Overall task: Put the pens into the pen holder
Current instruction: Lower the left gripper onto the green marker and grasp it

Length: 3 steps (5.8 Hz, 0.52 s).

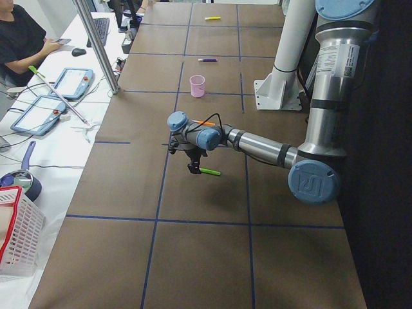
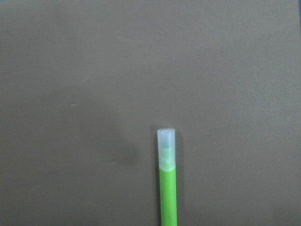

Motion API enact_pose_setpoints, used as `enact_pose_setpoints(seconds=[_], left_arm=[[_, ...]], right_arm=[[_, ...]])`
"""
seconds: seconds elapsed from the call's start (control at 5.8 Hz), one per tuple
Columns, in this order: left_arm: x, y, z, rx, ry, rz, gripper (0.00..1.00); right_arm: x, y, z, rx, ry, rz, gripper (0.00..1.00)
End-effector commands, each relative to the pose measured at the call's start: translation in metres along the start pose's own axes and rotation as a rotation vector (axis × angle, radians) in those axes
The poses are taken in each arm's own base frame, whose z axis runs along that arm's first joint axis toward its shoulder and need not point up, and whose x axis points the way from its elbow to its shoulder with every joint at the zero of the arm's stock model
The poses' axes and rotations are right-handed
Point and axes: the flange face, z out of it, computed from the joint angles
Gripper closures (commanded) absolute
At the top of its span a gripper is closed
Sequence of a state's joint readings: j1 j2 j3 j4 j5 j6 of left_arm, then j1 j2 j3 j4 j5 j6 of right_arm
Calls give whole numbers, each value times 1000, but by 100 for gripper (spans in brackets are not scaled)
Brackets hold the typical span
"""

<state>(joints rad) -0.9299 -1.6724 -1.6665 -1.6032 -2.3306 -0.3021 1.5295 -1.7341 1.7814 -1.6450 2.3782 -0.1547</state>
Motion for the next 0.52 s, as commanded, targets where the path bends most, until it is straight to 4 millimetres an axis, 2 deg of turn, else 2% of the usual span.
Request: enact_pose_setpoints(seconds=[0.0,0.34], left_arm=[[-4,-7,24,-35,-33,-3,0],[-8,-16,33,-32,-32,-3,0]], right_arm=[[0,1,1,-1,-7,1,0],[-2,-1,-1,5,-14,-5,0]])
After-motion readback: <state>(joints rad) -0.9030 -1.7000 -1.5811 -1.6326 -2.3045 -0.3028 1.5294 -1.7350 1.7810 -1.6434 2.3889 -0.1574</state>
